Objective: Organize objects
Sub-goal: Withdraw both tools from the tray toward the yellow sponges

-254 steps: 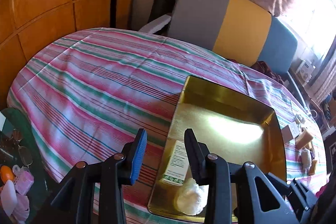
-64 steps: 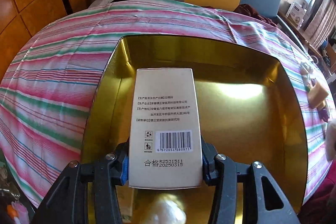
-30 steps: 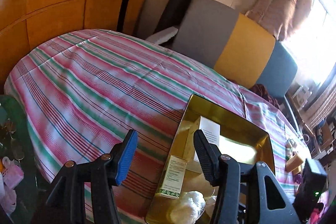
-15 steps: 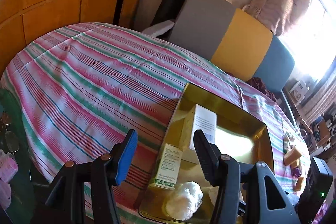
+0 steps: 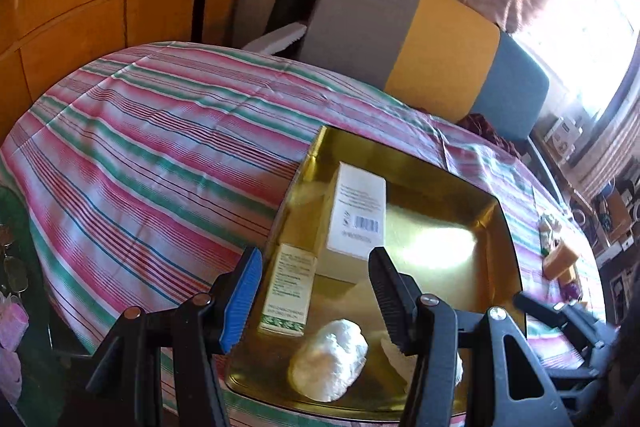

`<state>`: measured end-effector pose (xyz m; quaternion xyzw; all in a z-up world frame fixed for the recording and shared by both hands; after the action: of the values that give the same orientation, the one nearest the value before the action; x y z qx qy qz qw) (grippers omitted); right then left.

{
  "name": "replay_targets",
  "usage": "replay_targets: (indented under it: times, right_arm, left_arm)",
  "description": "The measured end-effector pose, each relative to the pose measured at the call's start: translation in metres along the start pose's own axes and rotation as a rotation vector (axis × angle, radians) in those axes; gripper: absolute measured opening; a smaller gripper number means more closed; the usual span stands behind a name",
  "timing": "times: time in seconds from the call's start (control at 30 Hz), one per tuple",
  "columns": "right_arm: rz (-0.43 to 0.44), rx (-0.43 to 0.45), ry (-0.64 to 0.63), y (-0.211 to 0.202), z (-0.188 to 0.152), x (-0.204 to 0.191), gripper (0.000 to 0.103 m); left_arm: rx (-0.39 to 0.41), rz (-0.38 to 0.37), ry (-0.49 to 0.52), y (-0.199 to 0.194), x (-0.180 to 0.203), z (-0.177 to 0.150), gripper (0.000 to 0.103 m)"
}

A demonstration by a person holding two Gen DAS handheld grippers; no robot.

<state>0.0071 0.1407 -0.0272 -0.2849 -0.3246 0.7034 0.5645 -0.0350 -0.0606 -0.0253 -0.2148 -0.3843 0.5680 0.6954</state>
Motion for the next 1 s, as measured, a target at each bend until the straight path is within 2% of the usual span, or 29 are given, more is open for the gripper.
replay_targets:
  times: [0.17,0.43,0.53,0.77,0.9,0.93,1.0]
  right_arm:
    - [-0.098,0.05,-0.021,-0.022,-0.001,0.022,0.07]
    - [-0.183,0.041,0.065,-0.042,-0.02,0.075,0.075]
    - [-0.241,0.025,0.113,-0.049,-0.031,0.105,0.082]
    - [-0.308,-0.031,0.205,-0.059,-0.066,0.166,0.087]
    - [-0.368,-0.063,0.279,-0.072,-0.087,0.215,0.087]
    - [-0.406,-0.065,0.319,-0.078,-0.094,0.235,0.087]
    - [-0.452,-0.066,0.407,-0.088,-0.103,0.268,0.093]
  left_arm:
    - [-0.032,-0.037,0.036,0.007,0.021,-0.009,0.056]
    - [-0.056,-0.088,0.162,0.009,0.068,-0.022,0.056]
    - [-0.067,-0.091,0.215,0.012,0.086,-0.027,0.056]
    - [-0.098,-0.157,0.319,0.012,0.131,-0.045,0.056]
    - [-0.116,-0.206,0.398,0.008,0.162,-0.058,0.056]
    - [-0.117,-0.214,0.411,0.008,0.169,-0.061,0.056]
    - [-0.123,-0.243,0.445,0.005,0.185,-0.068,0.056]
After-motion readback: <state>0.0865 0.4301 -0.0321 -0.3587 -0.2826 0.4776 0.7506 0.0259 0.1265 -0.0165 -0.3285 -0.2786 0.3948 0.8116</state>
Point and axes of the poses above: each gripper's, at about its wrist camera, not at the fingertips, and y roughly the way its jaws point, x to its right, z to its top, the point moved 2 cm from there along y, roughly the way its jaws point, and after that the axes turned 3 degrees about -z, right-handed, at the moved point
